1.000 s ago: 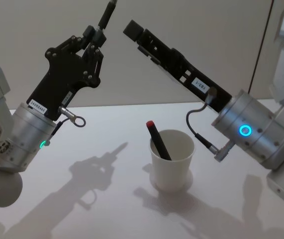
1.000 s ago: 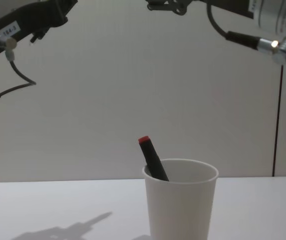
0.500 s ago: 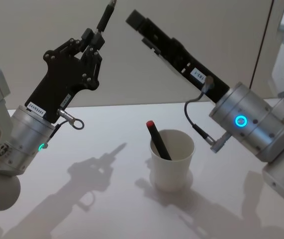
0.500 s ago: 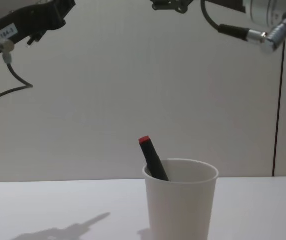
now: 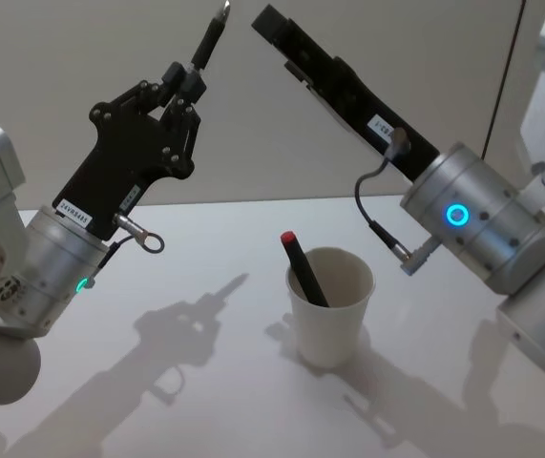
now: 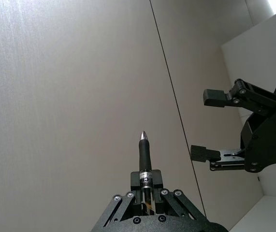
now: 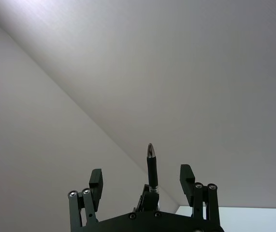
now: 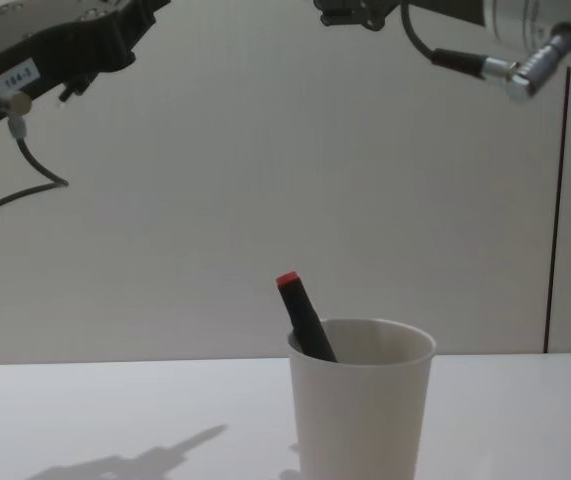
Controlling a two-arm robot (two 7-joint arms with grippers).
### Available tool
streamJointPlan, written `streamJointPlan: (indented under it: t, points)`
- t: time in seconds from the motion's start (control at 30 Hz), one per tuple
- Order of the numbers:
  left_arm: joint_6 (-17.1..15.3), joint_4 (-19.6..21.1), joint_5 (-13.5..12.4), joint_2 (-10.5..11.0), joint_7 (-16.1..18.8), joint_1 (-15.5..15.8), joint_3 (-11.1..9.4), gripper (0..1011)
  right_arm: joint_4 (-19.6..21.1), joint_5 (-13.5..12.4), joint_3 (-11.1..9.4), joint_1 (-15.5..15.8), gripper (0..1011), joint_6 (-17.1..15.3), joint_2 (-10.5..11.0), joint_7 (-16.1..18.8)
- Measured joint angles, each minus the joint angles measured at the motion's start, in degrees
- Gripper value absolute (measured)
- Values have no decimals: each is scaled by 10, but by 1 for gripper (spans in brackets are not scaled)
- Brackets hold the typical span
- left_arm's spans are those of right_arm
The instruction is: Place the pen into the pen holder.
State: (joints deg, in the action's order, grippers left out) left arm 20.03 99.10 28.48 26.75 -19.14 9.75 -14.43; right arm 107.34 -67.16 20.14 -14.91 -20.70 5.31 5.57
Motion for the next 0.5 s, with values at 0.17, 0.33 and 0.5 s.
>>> streamJointPlan:
  t: [0.17,0.33,0.5]
  points:
    - [-3,-4,3,-2,-11,3,0,138,-8,4,5,-9,1001,1,-4,-1]
    - [-6,-6,6,-4,-23,6,0,138,-17,10,10,-16,1001,0,-9,-1]
    - [-8,-6,8,-5,-32,7,0,138,-27,19,15,-24,1001,-1,-13,-1]
